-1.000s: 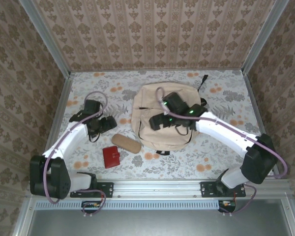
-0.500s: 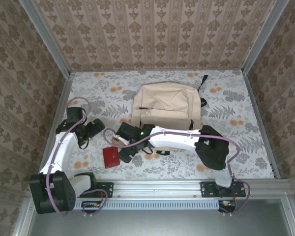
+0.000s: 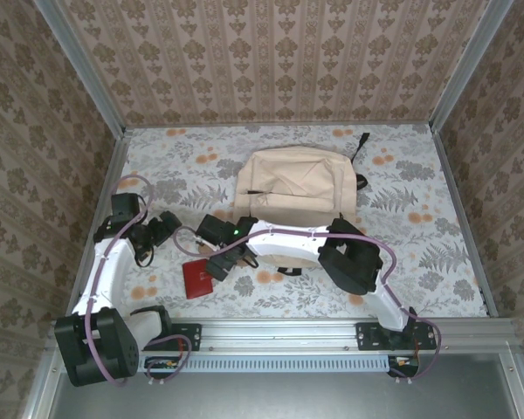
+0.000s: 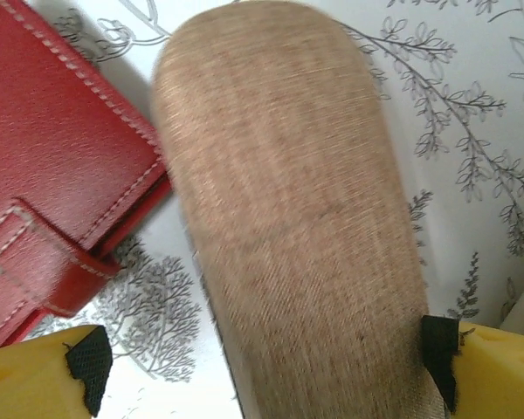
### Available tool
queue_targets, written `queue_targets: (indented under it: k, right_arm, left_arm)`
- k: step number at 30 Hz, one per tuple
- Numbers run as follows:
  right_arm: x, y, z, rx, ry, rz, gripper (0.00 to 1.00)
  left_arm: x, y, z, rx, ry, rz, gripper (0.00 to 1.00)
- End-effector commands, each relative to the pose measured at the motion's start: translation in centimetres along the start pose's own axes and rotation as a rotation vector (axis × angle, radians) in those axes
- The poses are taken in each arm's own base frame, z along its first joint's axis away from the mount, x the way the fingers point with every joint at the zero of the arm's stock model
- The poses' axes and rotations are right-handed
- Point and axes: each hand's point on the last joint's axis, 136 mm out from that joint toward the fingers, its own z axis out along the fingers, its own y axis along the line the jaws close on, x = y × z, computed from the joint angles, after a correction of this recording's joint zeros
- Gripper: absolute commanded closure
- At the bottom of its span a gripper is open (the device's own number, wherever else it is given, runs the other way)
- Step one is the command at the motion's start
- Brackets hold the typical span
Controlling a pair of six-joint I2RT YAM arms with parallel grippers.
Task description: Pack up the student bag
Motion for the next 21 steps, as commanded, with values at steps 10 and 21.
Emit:
queue_targets:
  k: [10,21]
  right_arm:
    - [1.7,-1.1,1.7,-0.006,0.086,0.021,0.13]
    - [0.2,-1.7,-1.7,0.002,0.000,0.040,0.46]
  left_arm:
    - [0.4,-0.3,0.4,0.038,0.024,-0.022,0.05]
    - [0.5,-1.1,0.1,0.080,0.035,-0.022,0.05]
